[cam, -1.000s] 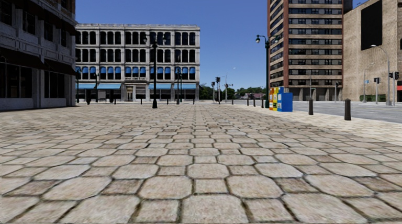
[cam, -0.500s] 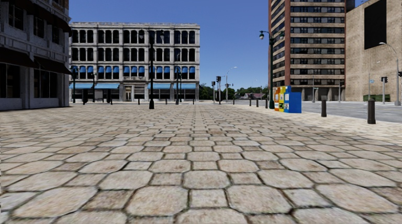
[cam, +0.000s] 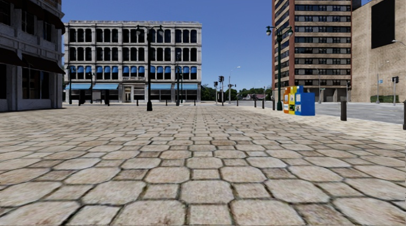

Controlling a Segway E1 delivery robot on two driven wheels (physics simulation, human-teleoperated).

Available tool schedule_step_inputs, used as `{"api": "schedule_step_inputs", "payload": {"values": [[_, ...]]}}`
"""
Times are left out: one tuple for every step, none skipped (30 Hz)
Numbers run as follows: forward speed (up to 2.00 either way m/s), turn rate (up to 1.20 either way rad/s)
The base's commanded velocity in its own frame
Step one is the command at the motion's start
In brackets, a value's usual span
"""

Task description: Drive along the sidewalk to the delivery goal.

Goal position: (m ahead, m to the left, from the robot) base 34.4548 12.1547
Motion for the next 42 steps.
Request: {"api": "schedule_step_inputs", "payload": {"values": [[2.00,0.00],[2.00,0.00],[2.00,0.00],[2.00,0.00],[2.00,0.00],[2.00,0.00],[2.00,0.00],[2.00,0.00],[2.00,0.00],[2.00,0.00],[2.00,0.00],[2.00,0.00],[2.00,0.00],[2.00,0.00],[2.00,0.00],[2.00,0.00],[2.00,0.00],[2.00,0.00],[2.00,0.00],[2.00,0.00],[2.00,0.00],[2.00,0.00],[2.00,0.00],[2.00,0.00],[2.00,0.00],[2.00,0.00],[2.00,0.00],[2.00,0.00],[2.00,0.00],[2.00,0.00],[2.00,0.00],[2.00,0.00],[2.00,0.00],[2.00,0.00],[2.00,0.00],[2.00,0.00],[2.00,0.00],[2.00,0.00],[2.00,0.00],[2.00,0.00],[2.00,0.00],[2.00,0.00]]}}
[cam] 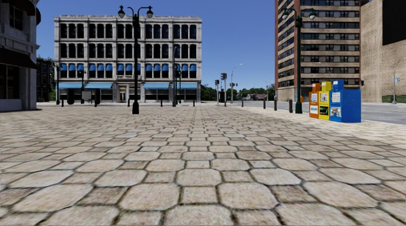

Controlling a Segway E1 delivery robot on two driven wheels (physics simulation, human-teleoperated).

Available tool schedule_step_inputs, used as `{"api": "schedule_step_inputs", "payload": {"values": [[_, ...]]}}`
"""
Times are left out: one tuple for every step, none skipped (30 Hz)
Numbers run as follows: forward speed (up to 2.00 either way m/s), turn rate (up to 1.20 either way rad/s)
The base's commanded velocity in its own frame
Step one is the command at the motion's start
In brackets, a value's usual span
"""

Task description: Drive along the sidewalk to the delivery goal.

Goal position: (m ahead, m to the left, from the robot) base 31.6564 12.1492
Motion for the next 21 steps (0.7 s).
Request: {"api": "schedule_step_inputs", "payload": {"values": [[2.00,0.00],[2.00,0.00],[2.00,0.00],[2.00,0.00],[2.00,0.00],[2.00,0.00],[2.00,0.00],[2.00,0.00],[2.00,0.00],[2.00,0.00],[2.00,0.00],[2.00,0.00],[2.00,0.00],[2.00,0.00],[2.00,0.00],[2.00,0.00],[2.00,0.00],[2.00,0.00],[2.00,0.00],[2.00,0.00],[2.00,0.00]]}}
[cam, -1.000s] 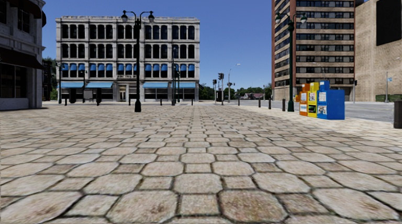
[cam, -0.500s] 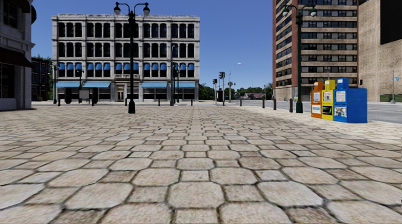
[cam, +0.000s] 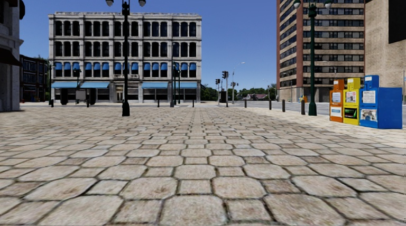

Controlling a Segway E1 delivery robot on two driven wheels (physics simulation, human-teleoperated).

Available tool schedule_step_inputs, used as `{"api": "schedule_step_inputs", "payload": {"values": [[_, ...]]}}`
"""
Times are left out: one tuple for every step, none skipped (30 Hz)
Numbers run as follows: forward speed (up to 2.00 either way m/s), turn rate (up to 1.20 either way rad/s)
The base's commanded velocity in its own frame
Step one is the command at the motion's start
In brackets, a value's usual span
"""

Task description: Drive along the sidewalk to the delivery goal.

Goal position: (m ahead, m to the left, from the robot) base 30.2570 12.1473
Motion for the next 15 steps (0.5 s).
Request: {"api": "schedule_step_inputs", "payload": {"values": [[2.00,0.00],[2.00,0.00],[2.00,0.00],[2.00,0.00],[2.00,0.00],[2.00,0.00],[2.00,0.00],[2.00,0.00],[2.00,0.00],[2.00,0.00],[2.00,0.00],[2.00,0.00],[2.00,0.00],[2.00,0.00],[2.00,0.00]]}}
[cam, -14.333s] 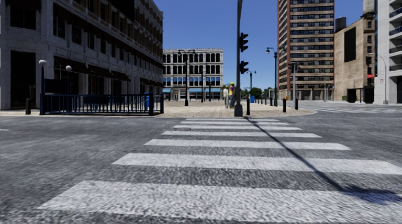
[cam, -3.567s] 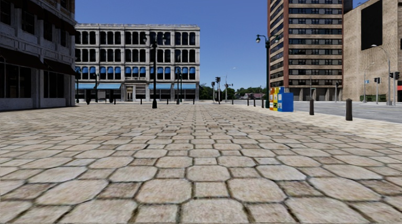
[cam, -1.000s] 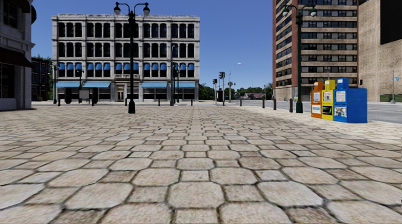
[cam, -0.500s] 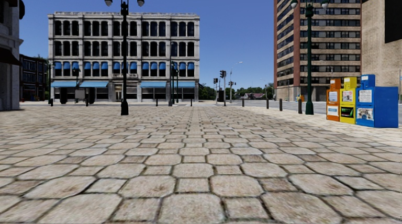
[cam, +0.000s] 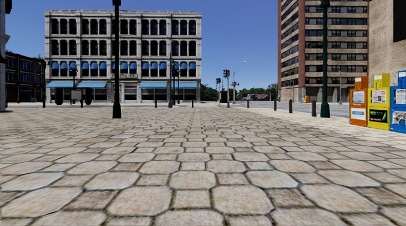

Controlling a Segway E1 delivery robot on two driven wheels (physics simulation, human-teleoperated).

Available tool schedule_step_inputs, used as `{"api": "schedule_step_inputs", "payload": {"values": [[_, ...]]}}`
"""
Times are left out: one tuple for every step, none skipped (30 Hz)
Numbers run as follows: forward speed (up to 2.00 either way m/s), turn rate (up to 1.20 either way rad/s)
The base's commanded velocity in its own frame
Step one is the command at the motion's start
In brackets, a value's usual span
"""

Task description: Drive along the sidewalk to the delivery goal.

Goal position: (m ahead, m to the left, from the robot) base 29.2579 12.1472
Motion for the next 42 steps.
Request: {"api": "schedule_step_inputs", "payload": {"values": [[2.00,0.00],[2.00,0.00],[2.00,0.00],[2.00,0.00],[2.00,0.00],[2.00,0.00],[2.00,0.00],[2.00,0.00],[2.00,0.00],[2.00,0.00],[2.00,0.00],[2.00,0.00],[2.00,0.00],[2.00,0.00],[2.00,0.00],[2.00,0.00],[2.00,0.00],[2.00,0.00],[2.00,0.00],[2.00,0.00],[2.00,0.00],[2.00,0.00],[2.00,0.00],[2.00,0.00],[2.00,0.00],[2.00,0.00],[2.00,0.00],[2.00,0.00],[2.00,0.00],[2.00,0.00],[2.00,0.00],[2.00,0.00],[2.00,0.00],[2.00,0.00],[2.00,0.00],[2.00,0.00],[2.00,0.00],[2.00,0.00],[2.00,0.00],[2.00,0.00],[2.00,0.00],[2.00,0.00]]}}
